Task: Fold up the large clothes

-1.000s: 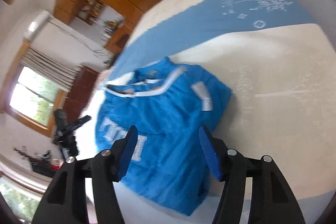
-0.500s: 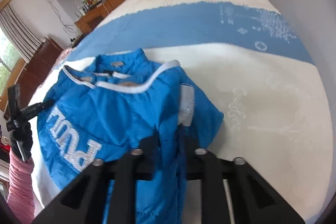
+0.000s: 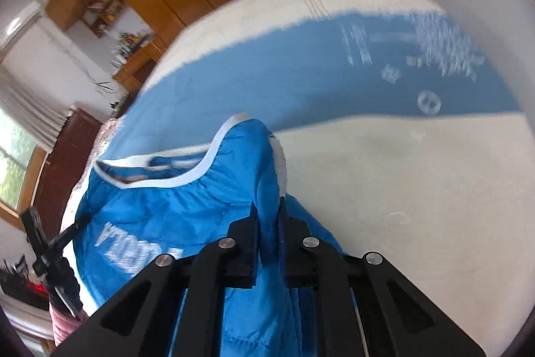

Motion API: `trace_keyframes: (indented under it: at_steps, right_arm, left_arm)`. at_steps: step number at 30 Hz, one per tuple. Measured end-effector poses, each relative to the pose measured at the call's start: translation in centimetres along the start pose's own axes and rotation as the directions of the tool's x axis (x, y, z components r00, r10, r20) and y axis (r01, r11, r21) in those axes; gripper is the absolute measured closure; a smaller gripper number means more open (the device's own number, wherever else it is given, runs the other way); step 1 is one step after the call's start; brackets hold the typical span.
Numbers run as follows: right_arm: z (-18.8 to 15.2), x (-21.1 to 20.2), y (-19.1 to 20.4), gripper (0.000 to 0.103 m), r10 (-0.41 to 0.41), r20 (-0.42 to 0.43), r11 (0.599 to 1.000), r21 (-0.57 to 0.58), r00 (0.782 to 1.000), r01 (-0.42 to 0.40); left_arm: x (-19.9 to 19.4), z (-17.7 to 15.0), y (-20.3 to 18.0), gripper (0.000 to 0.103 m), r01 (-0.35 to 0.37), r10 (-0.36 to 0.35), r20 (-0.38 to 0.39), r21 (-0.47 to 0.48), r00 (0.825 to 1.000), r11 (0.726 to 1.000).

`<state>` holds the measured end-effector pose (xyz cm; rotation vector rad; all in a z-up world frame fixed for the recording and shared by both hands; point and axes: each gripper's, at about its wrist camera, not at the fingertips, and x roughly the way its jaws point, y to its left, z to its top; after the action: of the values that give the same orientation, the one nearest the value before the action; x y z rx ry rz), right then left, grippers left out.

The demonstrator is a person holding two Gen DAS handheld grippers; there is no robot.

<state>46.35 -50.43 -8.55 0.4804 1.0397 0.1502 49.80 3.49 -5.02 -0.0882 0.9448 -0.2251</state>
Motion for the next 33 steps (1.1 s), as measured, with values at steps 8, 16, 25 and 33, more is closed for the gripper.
trace_keyframes:
  at_steps: [8,16,25,33]
  right_arm:
    - [-1.4,3.5,-2.4,0.086,0.028,-0.044,0.997,0.075,0.999,-0.025]
    - [-3.7,-3.7,1.0,0.073,-0.097,0.038,0.994,-0.048,0.995,0.099]
    - [-9.9,-6.5,7.8,0.073,-0.052,-0.031,0.964,-0.263,0.998,0.042]
    - [-14.7,-3.1,7.1,0.076,-0.161,-0.075,0.934,-0.334,0.984,0.127]
  left_arm:
    - [3.2,-0.1,1.6,0.078,0.061,-0.065,-0.054,-0.073,0.996,0.995]
    - [-3.4,0.5,1.1,0.073,0.044,-0.036,0.074,-0.107,0.997,0.993]
    - [-7.0,-4.4,-7.5,0.067,0.064,-0.068,0.035,0.101,0.997,0.993]
    - [-2.0,-8.6,-8.7,0.067,0.068,-0.059,-0.059,0.166,0.996,0.984]
